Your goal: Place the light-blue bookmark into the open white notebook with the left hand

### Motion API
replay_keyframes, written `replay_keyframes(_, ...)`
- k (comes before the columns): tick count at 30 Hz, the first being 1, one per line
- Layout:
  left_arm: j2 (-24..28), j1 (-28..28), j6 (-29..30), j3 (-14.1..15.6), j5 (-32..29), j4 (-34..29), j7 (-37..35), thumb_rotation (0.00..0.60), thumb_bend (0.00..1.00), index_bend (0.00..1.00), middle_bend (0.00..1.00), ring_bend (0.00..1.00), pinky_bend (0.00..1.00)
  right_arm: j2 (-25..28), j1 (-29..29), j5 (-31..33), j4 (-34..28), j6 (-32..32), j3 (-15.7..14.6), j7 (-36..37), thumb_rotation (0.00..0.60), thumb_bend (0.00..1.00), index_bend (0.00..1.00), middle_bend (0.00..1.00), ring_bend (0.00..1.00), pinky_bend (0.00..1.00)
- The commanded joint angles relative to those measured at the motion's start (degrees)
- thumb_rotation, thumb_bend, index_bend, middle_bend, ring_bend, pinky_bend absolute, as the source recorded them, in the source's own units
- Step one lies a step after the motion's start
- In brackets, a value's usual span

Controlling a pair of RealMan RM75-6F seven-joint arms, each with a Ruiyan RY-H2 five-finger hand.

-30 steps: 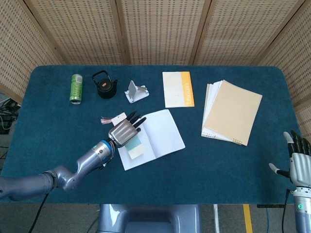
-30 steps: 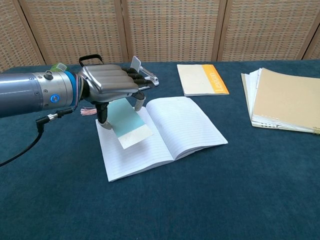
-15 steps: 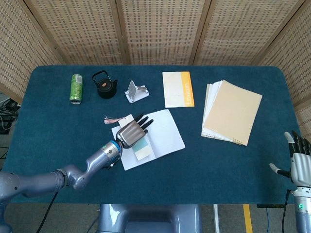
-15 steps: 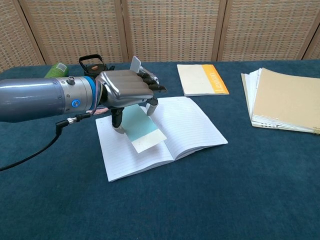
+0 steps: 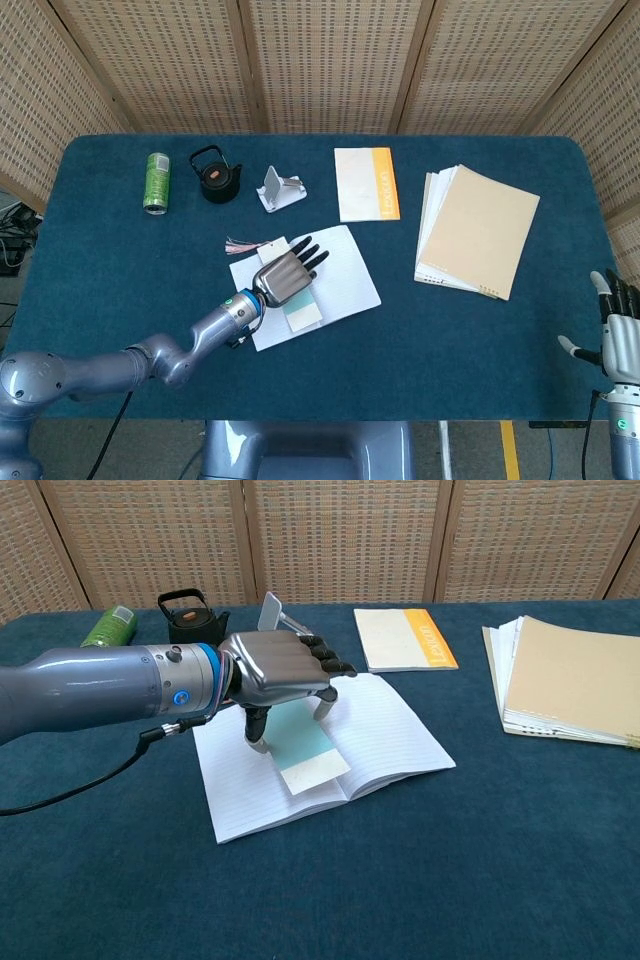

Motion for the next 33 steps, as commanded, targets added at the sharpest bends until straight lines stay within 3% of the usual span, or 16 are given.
replay_keyframes(1,-0.8,-0.5,-0.5,0.1,0.2,1.2,-0.9,0.600,0.13,0.36,0.00,0.00,0.00,-0.1,0.0,0.1,0.2,-0.1,0.1,0.1,0.600,0.08,0.00,0.00,0.00,0.00)
replay_keyframes(12,-2.1,-1.2,-0.9,0.8,2.0,3.1,-2.9,0.600,0.13,0.30,0.00,0.00,0.00,-0.4,0.1,0.5,1.0,-0.4,0.3,0.1,0.600,0.08,0.00,0.00,0.00,0.00)
replay_keyframes(21,-1.2,-0.6,0.7,0.7,3.8,1.8,-6.0,0.600,0.13,0.03,0.00,0.00,0.00,-0.5,0.1,0.5,1.2,-0.5,0.3,0.2,0.600,0.08,0.00,0.00,0.00,0.00)
replay_keyframes(27,2.5,1.3,1.7,-0.6,3.0,-3.1,-11.8,0.600,0.13,0.00,0.00,0.00,0.00,-0.6,0.0,0.4,1.2,-0.4,0.3,0.1,0.600,0.08,0.00,0.00,0.00,0.00)
replay_keyframes(30,5.6,1.8,0.8,-0.7,2.5,-6.5,-14.1,0.600,0.19,0.00,0.00,0.00,0.00,-0.6,0.1,0.2,1.0,-0.3,0.1,-0.1,0.600,0.08,0.00,0.00,0.00,0.00)
replay_keyframes(33,8.4,2.2,-0.4,-0.5,2.2,-9.5,-16.1,0.600,0.38,0.00,0.00,0.00,0.00,-0.6,0.1,0.0,0.9,-0.3,0.0,-0.3,0.600,0.08,0.00,0.00,0.00,0.00)
